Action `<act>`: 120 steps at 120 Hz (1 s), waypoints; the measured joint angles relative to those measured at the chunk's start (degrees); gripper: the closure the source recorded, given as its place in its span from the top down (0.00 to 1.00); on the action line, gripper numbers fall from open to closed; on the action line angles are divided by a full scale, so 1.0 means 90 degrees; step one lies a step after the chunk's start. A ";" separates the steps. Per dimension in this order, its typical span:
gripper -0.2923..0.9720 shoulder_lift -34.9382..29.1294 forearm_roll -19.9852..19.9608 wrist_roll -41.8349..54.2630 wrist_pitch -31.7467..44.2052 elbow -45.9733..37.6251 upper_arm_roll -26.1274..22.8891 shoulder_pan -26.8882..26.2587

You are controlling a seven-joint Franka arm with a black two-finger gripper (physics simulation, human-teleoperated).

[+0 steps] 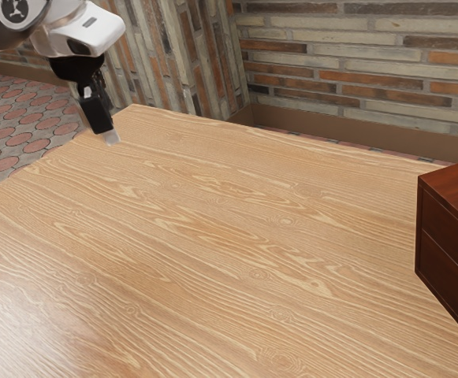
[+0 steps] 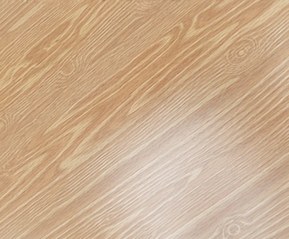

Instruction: Pull the drawer handle with one arm to open the drawer

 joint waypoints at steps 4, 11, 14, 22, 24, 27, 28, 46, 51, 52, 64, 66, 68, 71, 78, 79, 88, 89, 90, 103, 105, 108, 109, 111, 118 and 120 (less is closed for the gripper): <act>0.77 0.0024 -0.0003 0.0021 0.0007 0.0000 -0.0001 -0.0079; 0.77 0.0035 -0.0003 0.0054 0.0017 -0.0001 0.0004 -0.0252; 0.77 0.0034 -0.0008 0.0068 0.0019 -0.0025 0.0015 -0.0332; 0.77 0.0103 -0.0004 0.0072 0.0022 -0.0107 0.0025 -0.0457; 0.77 0.0115 -0.0006 0.0060 0.0022 -0.0117 0.0030 -0.0479; 0.77 0.0137 -0.0017 0.0041 0.0018 -0.0133 0.0040 -0.0495; 0.77 0.0146 -0.0020 0.0035 0.0016 -0.0138 0.0042 -0.0494; 0.77 0.0190 -0.0042 -0.0058 -0.0085 -0.0183 0.0041 -0.0377; 0.77 0.0176 -0.0042 -0.0054 -0.0126 -0.0188 0.0039 -0.0385; 0.77 0.0174 -0.0041 -0.0047 -0.0132 -0.0188 0.0039 -0.0387; 0.77 0.0175 -0.0014 0.0159 -0.0177 -0.0180 0.0038 -0.0399; 0.77 0.0177 -0.0006 0.0208 -0.0181 -0.0179 0.0038 -0.0402; 0.77 0.0183 0.0000 0.0262 -0.0185 -0.0178 0.0038 -0.0405; 0.77 0.0193 0.0018 0.0344 -0.0185 -0.0181 0.0036 -0.0413; 0.77 0.0202 0.0165 0.0525 -0.0173 -0.0199 0.0026 -0.0480; 0.77 0.0201 0.0189 0.0549 -0.0172 -0.0207 0.0025 -0.0501; 0.77 0.0120 0.0354 0.0755 -0.0151 -0.0436 0.0024 -0.0792; 0.77 0.0102 0.0367 0.0777 -0.0146 -0.0476 0.0025 -0.0830; 0.77 0.0082 0.0379 0.0798 -0.0138 -0.0526 0.0026 -0.0871; 0.77 -0.0187 0.0475 0.1069 0.0042 -0.1172 0.0035 -0.1325; 0.77 -0.0232 0.0484 0.1109 0.0085 -0.1268 0.0036 -0.1388; 0.77 -0.0318 0.0495 0.1169 0.0165 -0.1451 0.0036 -0.1490; 0.77 -0.0346 0.0498 0.1189 0.0193 -0.1510 0.0037 -0.1523; 0.77 -0.0398 0.0506 0.1228 0.0250 -0.1620 0.0037 -0.1585; 0.77 -0.0451 0.0559 0.1355 0.0427 -0.1848 0.0038 -0.1697; 0.77 -0.0456 0.0576 0.1389 0.0470 -0.1881 0.0038 -0.1707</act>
